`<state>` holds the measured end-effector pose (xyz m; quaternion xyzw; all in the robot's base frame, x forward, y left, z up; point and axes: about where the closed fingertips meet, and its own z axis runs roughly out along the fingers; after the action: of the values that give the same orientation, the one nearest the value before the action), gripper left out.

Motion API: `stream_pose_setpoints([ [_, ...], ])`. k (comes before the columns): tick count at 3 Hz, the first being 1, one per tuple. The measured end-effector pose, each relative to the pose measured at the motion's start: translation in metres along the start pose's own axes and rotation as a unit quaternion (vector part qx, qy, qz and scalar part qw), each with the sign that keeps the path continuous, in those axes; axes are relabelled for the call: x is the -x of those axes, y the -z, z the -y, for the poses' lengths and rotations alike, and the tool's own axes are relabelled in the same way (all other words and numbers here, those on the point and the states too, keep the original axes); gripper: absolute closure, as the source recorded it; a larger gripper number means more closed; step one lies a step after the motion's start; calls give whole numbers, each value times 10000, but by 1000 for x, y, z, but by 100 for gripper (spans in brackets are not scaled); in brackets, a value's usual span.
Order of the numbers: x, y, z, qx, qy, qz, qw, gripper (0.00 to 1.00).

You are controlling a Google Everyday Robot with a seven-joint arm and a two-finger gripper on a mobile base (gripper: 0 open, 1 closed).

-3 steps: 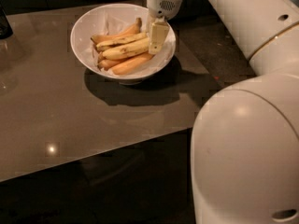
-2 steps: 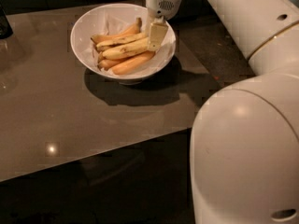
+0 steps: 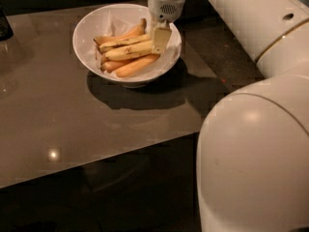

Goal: Pick banana from white bowl

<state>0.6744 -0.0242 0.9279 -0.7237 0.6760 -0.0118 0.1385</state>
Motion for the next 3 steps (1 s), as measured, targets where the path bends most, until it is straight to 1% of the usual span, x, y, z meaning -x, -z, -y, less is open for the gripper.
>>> stream_pose_setpoints([
  [1,0,0,0,-1,0,2,10000,100],
  [2,3,6,4,-163,-37,258,9995,100],
  [3,5,29,1,-463,-81,623,9970,100],
])
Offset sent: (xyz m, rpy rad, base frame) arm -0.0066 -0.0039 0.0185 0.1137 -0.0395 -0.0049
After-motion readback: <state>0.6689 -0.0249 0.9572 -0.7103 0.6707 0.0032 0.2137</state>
